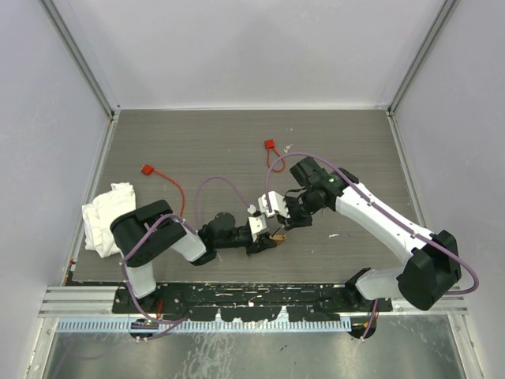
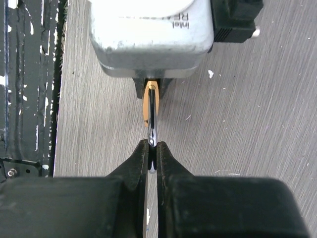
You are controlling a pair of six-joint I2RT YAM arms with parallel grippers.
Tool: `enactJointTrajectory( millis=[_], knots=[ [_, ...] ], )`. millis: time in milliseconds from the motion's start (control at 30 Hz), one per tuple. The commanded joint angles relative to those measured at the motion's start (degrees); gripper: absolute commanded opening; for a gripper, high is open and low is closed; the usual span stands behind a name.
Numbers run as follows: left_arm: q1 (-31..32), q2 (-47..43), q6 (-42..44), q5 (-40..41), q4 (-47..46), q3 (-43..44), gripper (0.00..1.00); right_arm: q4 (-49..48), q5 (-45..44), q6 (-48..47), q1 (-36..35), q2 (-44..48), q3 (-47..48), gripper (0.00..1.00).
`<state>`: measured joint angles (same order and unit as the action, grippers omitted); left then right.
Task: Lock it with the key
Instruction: Lock the lock.
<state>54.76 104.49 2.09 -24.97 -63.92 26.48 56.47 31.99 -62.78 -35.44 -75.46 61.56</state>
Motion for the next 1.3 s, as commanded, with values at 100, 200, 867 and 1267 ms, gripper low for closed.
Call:
enactJointTrajectory(
  millis=[100,200,867,1267],
  knots=[
    [-0.4,-0.8,1.8,5.3,0.6,1.5,0.00,1.0,2.9,4.1,-1.2,1.0,3.7,0.01],
    [-0.3,-0.9,1.8,5.3,0.6,1.4,0.00,1.2,2.7,4.7,-1.5,-0.3,2.4,0.01],
    [-0.3,-0.5,2.0,4.4,0.6,1.5,0.00,-1.1,5.6,-3.2,-1.4,-5.9,-8.4,0.01],
    [-1.4,0.4,0.7,3.6,-3.4,0.5,0.00,-1.6,3.5,-3.9,-2.6,-12.0,-11.9,0.01]
  ],
)
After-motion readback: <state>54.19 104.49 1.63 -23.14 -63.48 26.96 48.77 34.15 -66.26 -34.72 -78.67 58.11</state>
